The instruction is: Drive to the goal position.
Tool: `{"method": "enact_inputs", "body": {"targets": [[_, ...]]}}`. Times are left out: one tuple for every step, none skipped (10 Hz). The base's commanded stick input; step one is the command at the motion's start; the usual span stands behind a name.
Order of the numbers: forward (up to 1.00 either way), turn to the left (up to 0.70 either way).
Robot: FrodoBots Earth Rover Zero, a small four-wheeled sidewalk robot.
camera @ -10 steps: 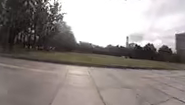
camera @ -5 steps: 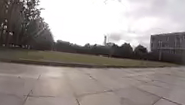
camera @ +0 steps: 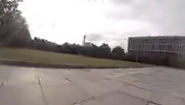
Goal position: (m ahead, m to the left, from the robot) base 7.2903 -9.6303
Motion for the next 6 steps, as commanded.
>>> {"method": "enact_inputs", "body": {"targets": [[0.70,-0.35],[0.70,-0.35],[0.70,-0.35],[0.70,-0.35],[0.70,-0.35],[0.70,-0.35]]}}
